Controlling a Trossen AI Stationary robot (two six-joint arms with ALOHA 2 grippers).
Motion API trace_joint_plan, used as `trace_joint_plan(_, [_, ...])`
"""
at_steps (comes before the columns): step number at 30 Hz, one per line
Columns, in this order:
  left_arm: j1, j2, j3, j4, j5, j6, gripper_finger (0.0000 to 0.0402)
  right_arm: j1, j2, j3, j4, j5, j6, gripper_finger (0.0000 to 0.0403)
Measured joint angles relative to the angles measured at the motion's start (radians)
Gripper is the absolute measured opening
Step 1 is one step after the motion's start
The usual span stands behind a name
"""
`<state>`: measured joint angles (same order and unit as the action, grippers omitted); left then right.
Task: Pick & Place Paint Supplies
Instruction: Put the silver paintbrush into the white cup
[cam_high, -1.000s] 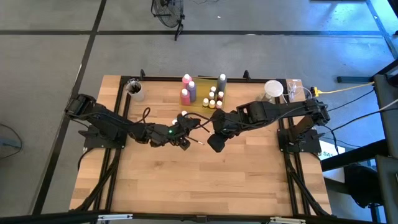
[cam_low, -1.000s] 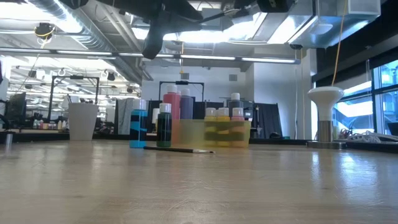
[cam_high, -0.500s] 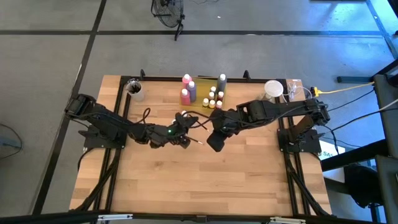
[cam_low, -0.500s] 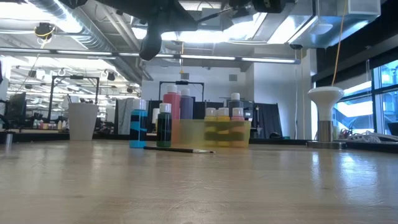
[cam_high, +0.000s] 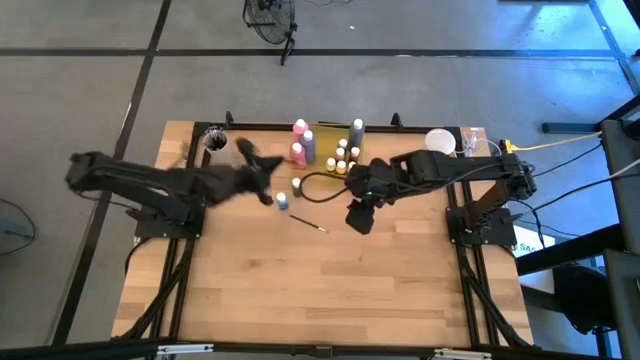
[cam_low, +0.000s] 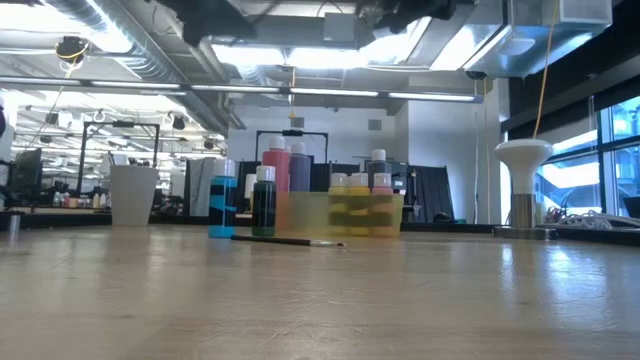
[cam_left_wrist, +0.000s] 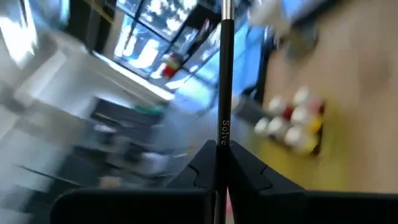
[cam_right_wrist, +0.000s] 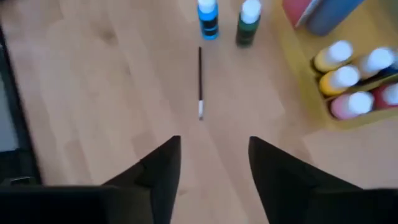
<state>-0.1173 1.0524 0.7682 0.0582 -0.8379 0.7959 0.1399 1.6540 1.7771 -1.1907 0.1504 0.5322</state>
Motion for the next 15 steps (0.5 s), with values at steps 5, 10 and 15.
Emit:
trace_joint_plan(5, [0.173, -0.207, -0.109, 0.060, 0.205, -0.272, 0.0012, -0.010, -0.006, 0.000, -0.011, 0.075, -0.096, 0.0205])
trace_joint_plan(10, [0.358, -0.313, -0.329, 0.425, 0.278, -0.408, 0.0012, -0.008, -0.008, 0.000, -0.013, 0.173, -0.175, 0.0205])
trace_joint_plan(15, [0.513, -0.331, -0.511, 0.729, 0.320, -0.539, 0.0012, -0.009, -0.008, 0.000, -0.013, 0.190, -0.243, 0.0199])
